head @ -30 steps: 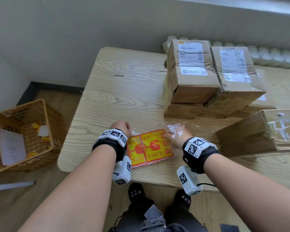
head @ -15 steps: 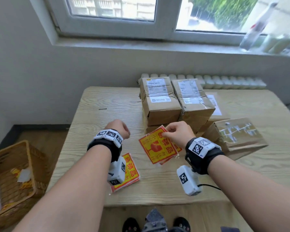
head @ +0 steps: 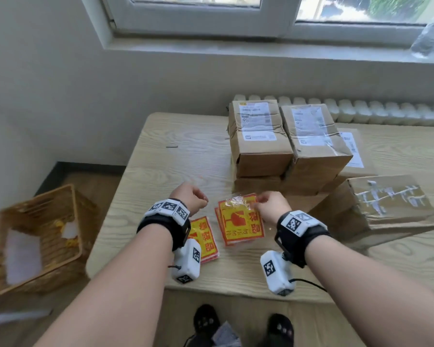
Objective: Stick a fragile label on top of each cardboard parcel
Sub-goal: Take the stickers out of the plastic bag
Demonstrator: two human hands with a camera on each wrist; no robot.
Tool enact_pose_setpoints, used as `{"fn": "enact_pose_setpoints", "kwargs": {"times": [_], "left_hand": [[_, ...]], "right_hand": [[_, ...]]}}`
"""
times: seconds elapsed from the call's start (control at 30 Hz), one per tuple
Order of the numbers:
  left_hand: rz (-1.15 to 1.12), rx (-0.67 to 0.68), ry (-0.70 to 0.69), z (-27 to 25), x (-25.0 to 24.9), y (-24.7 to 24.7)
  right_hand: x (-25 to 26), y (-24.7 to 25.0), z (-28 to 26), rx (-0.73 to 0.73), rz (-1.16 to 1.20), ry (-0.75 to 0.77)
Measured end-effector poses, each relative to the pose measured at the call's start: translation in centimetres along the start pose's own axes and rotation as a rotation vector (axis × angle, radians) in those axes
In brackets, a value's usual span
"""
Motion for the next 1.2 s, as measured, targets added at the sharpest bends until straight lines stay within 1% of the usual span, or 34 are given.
{"fn": "enact_pose_setpoints", "kwargs": {"times": [0.13,0.2,0.23,0.33,0.4,0.5,0.63,0.7,0.83,0.9,1.0,1.03,1.13,1.2], "left_hand": [[0.049,0.0,0.141,0.4,5.7,-0.2],[0.085,0.012,0.187,0.2,7.5,-0.5],[0.094,0.008,0.197,0.2,8.0,-0.6],[0.112,-0.016,0.201,0.4,8.7,-0.8],[0.12,-0.011,0.205,0.8,8.7,-0.9],[0.113,0.007,0.204,1.2,8.7,-0.9],[0.126,0.001,0.207,1.4,8.9,-0.8],[0.139,0.011,0.212,1.3,8.7,-0.8],[0.22,0.044,0.226,1.1,7.8,-0.6],[0.277,0.049,0.223,1.3,7.1,-0.5],[0.275,0.017,0.202,3.6,6.3,-0.4],[0.264,0.011,0.184,4.1,5.3,-0.3],[0.23,-0.019,0.072,1.4,-0.7,1.5],[0.186,0.01,0.006,0.2,-4.0,1.7]], "right_hand": [[-0.8,-4.4,0.7,0.159,0.069,-0.056],[-1.3,-6.3,0.6,0.237,0.115,-0.126],[-1.5,-6.9,0.8,0.254,0.138,-0.156],[-2.0,-7.5,0.9,0.248,0.189,-0.229],[-2.4,-7.7,0.7,0.26,0.175,-0.261],[-2.7,-8.3,1.1,0.247,0.072,-0.242],[-3.1,-9.1,1.4,0.239,0.044,-0.256],[-3.0,-8.5,1.6,0.212,0.022,-0.231],[-0.8,-5.5,1.7,0.153,-0.108,-0.052],[-0.3,-3.6,1.6,0.121,-0.125,-0.028],[0.2,-0.9,1.2,0.098,-0.08,-0.016],[0.5,0.1,1.0,0.079,-0.067,-0.013],[1.7,3.1,0.0,0.027,-0.099,0.043],[2.6,4.8,-0.7,0.004,-0.131,0.08]]}}
Point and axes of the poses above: each hand's wrist, its own z-axis towards the middle knuckle, its own y-axis out of the back of the hand, x = y × z, the point moved 10 cm from there along z, towards the middle knuckle, and after that the axes turned 5 degrees about -x, right-handed, at the moved point
